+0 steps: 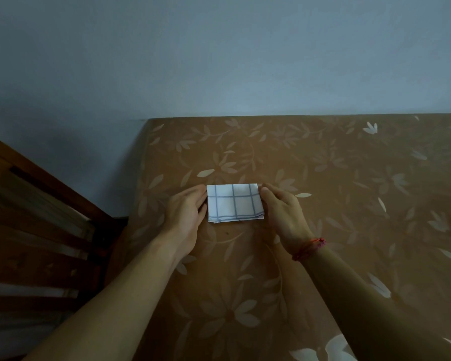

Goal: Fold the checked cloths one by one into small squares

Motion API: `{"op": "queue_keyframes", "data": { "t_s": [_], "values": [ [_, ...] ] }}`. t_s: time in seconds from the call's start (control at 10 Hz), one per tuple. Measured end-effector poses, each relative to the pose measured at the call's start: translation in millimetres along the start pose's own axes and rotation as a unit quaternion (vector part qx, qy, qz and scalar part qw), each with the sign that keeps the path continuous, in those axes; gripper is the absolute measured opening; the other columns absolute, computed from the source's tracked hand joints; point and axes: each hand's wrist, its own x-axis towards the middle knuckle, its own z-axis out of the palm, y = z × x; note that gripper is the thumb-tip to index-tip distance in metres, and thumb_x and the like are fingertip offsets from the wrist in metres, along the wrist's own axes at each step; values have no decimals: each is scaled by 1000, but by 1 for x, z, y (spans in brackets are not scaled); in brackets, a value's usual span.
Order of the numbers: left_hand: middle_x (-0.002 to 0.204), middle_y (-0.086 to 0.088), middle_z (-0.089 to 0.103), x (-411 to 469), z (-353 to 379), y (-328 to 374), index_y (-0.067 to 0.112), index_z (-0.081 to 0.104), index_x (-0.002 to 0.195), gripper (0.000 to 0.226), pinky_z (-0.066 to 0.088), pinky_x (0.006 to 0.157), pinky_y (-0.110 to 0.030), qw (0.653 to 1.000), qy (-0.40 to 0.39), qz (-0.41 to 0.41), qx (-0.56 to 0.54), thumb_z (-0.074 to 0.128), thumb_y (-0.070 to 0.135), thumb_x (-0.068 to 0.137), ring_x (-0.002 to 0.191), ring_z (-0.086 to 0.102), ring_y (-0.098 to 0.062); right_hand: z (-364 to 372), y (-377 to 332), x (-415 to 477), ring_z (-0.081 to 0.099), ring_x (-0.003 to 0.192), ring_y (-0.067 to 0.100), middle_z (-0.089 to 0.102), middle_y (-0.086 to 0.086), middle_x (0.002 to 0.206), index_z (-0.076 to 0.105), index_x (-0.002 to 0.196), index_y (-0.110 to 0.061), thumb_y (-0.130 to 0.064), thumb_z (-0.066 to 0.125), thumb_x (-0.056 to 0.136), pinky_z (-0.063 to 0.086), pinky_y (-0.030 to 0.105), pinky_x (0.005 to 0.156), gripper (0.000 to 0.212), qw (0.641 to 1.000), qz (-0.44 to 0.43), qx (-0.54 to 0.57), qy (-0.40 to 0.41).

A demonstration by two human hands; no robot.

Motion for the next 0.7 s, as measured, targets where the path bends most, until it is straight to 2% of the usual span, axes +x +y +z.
{"op": "queue_keyframes", "data": {
  "t_s": [0.1, 0.2, 0.3, 0.4, 0.5, 0.6, 0.7],
  "values": [
    [68, 20, 70, -1, 0, -1, 24, 64, 74, 35, 46, 76, -17, 1000, -7, 4, 14, 45, 8, 99, 81, 64, 3, -1, 2, 1, 66, 97, 22, 72, 3, 98, 72, 99, -16, -31, 46, 95, 53, 53, 89, 31, 1000, -6, -3, 3],
    [70, 21, 70, 0, -1, -3, 28, 64, 75, 38, 45, 78, -18, 1000, -15, 6, 19, 43, 8, 99, 85, 62, 3, 0, 6, 3, 66, 95, 25, 71, 5, 97, 71, 97, -15, -34, 44, 90, 53, 53, 87, 33, 1000, -15, -24, -3],
    [67, 22, 69, 0, -2, -3, 27, 63, 74, 38, 43, 82, -18, 999, -22, 15, 35, 43, 8, 99, 83, 61, 3, -1, 7, 3, 64, 94, 27, 68, 7, 97, 69, 96, -14, -24, 43, 94, 52, 48, 84, 27, 998, -28, -59, -7],
    [66, 22, 68, 0, -4, -4, 26, 63, 71, 39, 42, 91, -21, 999, -18, 25, 40, 42, 8, 100, 85, 60, 2, -3, 8, 1, 60, 86, 23, 65, 6, 90, 65, 92, -10, -15, 43, 96, 49, 37, 74, 22, 996, -49, -78, -5],
    [80, 20, 69, -4, -11, -3, 25, 66, 82, 29, 41, 93, -22, 997, 2, 13, 75, 46, 12, 99, 87, 59, 2, -6, 0, -9, 57, 81, 12, 60, -10, 81, 61, 85, -22, -16, 43, 97, 44, 29, 70, 23, 993, -47, -109, -18],
    [131, 3, 58, -13, -22, -2, 16, 59, 128, 31, 38, 101, -27, 988, 16, 24, 152, 51, 21, 98, 116, 52, -10, -15, -13, -29, 56, 94, 9, 58, -15, 99, 60, 120, -22, -21, 43, 100, 43, 28, 81, 26, 985, -63, -156, -35],
    [143, 2, 46, -35, -25, 11, 18, 47, 141, 44, 32, 104, -26, 956, 33, 53, 288, 48, 30, 99, 130, 41, -13, -25, -35, -55, 50, 104, 9, 55, -8, 111, 50, 136, -15, -22, 46, 101, 31, 15, 82, 36, 974, -72, -212, -32]
  ]
}}
